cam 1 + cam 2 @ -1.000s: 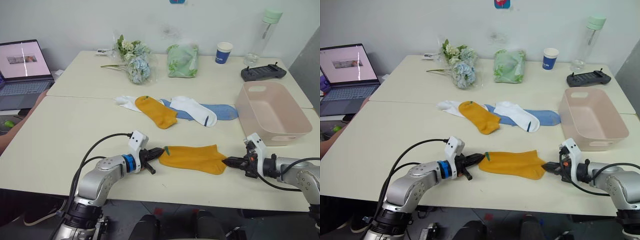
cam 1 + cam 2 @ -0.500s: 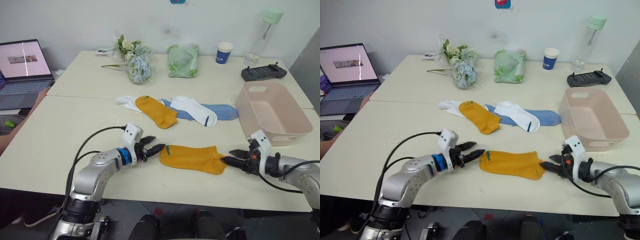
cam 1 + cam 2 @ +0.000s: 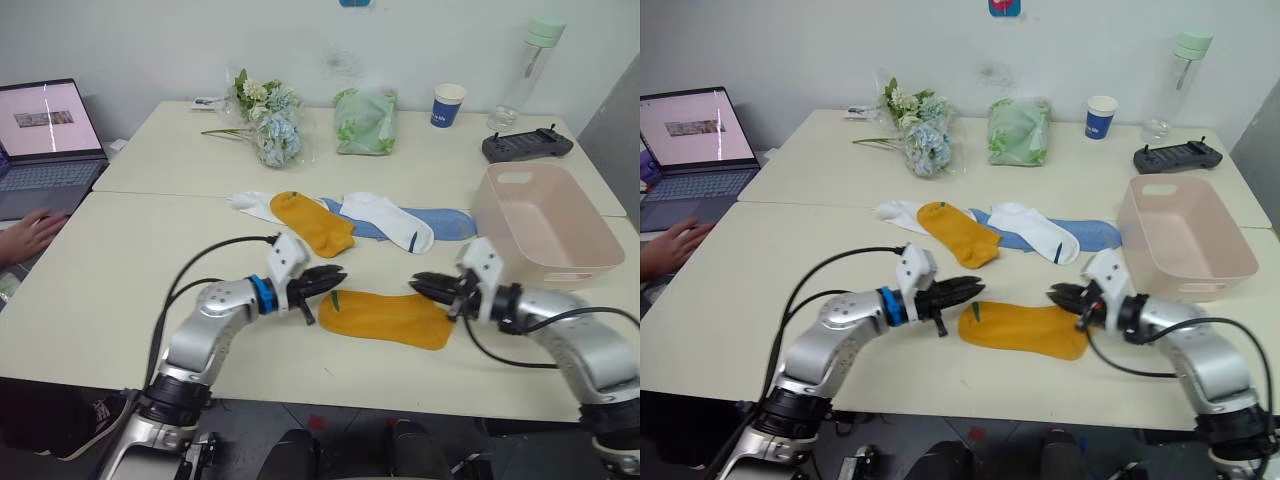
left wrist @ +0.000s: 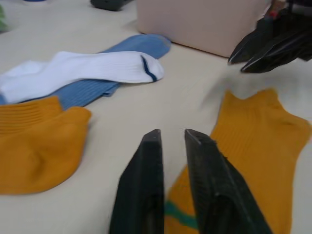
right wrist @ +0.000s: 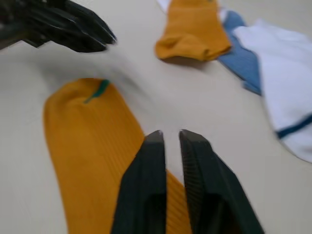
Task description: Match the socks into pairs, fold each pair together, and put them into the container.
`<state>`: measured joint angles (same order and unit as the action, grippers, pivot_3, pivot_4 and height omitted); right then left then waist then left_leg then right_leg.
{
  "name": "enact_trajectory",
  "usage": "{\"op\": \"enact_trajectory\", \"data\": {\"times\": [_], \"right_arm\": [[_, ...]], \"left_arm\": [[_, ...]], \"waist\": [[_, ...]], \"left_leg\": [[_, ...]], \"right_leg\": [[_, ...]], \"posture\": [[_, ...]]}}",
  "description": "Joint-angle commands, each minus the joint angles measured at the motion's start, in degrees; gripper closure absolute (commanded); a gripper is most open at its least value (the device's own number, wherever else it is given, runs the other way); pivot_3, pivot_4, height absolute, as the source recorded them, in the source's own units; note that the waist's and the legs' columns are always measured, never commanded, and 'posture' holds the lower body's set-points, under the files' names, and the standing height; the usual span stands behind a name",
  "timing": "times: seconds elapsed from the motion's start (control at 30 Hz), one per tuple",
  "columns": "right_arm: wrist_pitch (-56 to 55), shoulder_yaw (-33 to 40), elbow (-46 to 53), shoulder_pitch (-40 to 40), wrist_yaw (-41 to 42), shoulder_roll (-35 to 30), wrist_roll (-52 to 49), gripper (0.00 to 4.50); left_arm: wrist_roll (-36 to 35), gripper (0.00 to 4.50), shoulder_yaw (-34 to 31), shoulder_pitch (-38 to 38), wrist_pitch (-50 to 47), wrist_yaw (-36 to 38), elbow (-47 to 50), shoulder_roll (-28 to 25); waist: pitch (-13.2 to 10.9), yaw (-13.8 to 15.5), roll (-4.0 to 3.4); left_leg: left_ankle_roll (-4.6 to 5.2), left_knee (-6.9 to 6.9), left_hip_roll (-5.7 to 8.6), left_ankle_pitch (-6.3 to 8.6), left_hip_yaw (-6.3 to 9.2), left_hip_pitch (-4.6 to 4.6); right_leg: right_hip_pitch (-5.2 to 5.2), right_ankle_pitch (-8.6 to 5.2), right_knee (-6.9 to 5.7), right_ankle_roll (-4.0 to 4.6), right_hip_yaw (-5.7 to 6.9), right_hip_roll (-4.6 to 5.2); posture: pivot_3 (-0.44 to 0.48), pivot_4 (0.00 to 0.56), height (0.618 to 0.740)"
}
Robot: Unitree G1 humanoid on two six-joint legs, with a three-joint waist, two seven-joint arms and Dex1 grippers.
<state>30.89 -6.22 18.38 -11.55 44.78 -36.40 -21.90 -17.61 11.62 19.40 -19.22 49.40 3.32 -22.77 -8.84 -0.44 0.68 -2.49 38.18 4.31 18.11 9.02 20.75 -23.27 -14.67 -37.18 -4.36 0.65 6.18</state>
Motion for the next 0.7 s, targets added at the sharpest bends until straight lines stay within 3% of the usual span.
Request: {"op": "enact_trajectory", "data": {"times": [0.03,0.37,0.53,0.7], "right_arm": [[-4.6,-2.7,0.8,1.7,-0.2,0.5,3.9,4.46],[-14.1,-1.8,-9.0,6.4,-1.4,1.2,10.1,4.46],[-15.5,2.0,-9.5,8.2,-0.1,-0.4,8.8,4.46],[-15.1,6.5,-3.5,9.4,3.7,-0.2,1.8,4.46]], "left_arm": [[2.2,4.48,1.9,0.4,3.1,0.5,-1.3,0.9],[9.6,4.48,3.2,-2.2,10.9,-0.6,-10.7,-1.0],[6.9,4.48,-0.2,-4.4,11.7,0.7,-9.4,-3.0],[3.4,4.48,-2.4,-5.3,12.2,3.0,-4.4,-3.4]], "waist": [[0.0,0.0,0.00],[0.1,0.0,-0.01],[0.1,0.0,-0.04],[0.1,-0.1,-0.05]], "left_leg": [[0.00,0.00,0.00,0.00,0.01,0.00],[0.00,-0.01,0.00,0.00,-0.02,-0.11],[0.00,-0.03,-0.01,0.00,-0.04,-0.20],[0.00,-0.03,-0.01,0.00,-0.03,-0.17]], "right_leg": [[0.00,0.00,0.00,0.00,0.00,0.00],[0.04,0.00,-0.04,0.00,-0.03,-0.01],[0.10,0.00,-0.04,0.00,-0.06,-0.01],[0.08,0.00,-0.05,0.00,-0.06,-0.01]], "posture": [[0.000,0.150,0.740],[0.000,0.150,0.740],[0.000,0.150,0.740],[0.000,0.150,0.740]]}}
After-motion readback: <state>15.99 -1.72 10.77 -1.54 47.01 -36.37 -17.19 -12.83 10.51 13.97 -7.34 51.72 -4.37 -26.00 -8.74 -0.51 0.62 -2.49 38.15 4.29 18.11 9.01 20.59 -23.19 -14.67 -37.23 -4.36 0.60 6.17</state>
